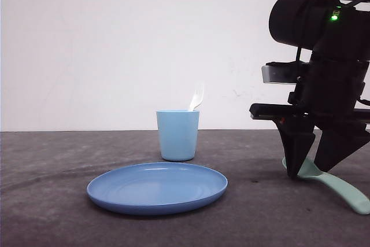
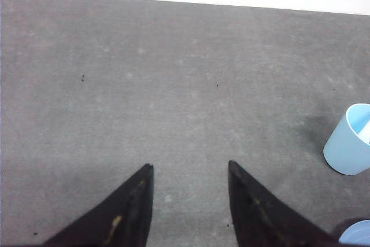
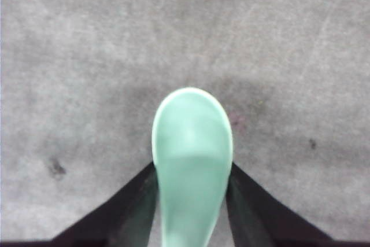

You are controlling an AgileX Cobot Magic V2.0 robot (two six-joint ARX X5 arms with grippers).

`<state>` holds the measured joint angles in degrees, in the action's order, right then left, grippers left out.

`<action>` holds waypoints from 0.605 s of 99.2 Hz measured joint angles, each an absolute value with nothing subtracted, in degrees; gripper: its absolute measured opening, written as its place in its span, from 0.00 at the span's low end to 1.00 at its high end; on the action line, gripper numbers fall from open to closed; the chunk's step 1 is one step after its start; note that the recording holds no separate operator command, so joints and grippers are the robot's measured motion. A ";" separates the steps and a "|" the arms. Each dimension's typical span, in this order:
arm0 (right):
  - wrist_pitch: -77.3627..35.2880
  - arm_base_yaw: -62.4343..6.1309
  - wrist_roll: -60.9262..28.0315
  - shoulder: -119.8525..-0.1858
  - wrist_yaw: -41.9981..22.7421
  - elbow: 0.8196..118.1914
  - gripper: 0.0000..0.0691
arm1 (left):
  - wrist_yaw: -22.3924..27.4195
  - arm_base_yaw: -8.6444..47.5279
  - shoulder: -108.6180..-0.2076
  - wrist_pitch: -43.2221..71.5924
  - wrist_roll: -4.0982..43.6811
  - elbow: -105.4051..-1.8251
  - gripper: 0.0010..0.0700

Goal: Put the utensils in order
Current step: 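Lower the right gripper onto the mint-green spoon and grasp it, then lift the spoon with the right gripper and lower it into the cup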

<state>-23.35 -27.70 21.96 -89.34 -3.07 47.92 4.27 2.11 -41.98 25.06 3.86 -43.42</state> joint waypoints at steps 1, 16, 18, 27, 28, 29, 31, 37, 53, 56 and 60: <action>-23.38 -27.70 21.96 -89.34 -3.07 47.92 0.29 | 4.27 2.11 -41.98 25.06 3.86 -43.42 0.33; -23.42 -27.70 21.96 -89.34 -3.05 47.92 0.17 | 4.27 2.11 -41.98 25.04 3.86 -43.42 0.33; -23.42 -27.70 21.96 -89.34 -3.07 47.92 0.15 | 4.27 2.11 -41.98 25.04 3.86 -43.42 0.33; -23.46 -27.70 22.00 -89.34 -3.05 47.92 0.10 | 4.27 2.11 -41.98 25.04 3.86 -43.42 0.33; -23.46 -27.70 22.00 -89.34 -3.05 47.92 0.10 | 4.27 2.11 -41.98 25.06 3.86 -43.42 0.33; -23.46 -27.70 22.00 -89.34 -3.05 47.92 0.10 | 4.27 2.11 -42.00 25.06 3.84 -43.42 0.33; -23.46 -27.70 22.02 -89.34 -3.05 47.92 0.10 | 4.27 2.11 -42.00 25.04 3.86 -43.42 0.33; -23.44 -27.70 22.17 -89.34 -3.05 47.92 0.09 | 4.27 2.11 -42.00 25.06 3.86 -43.42 0.33; -22.85 -27.77 22.37 -89.34 -3.05 47.92 0.07 | 4.27 2.11 -41.98 25.04 3.86 -43.42 0.33; -22.44 -27.86 22.37 -89.34 -3.05 47.92 0.07 | 4.27 2.11 -41.98 25.04 3.86 -43.42 0.33; -21.80 -28.05 22.37 -89.34 -3.05 47.92 0.07 | 4.27 2.11 -41.98 25.04 3.86 -43.42 0.33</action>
<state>-21.80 -28.05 22.37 -89.34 -3.05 47.92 4.27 2.11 -41.98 25.04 3.86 -43.42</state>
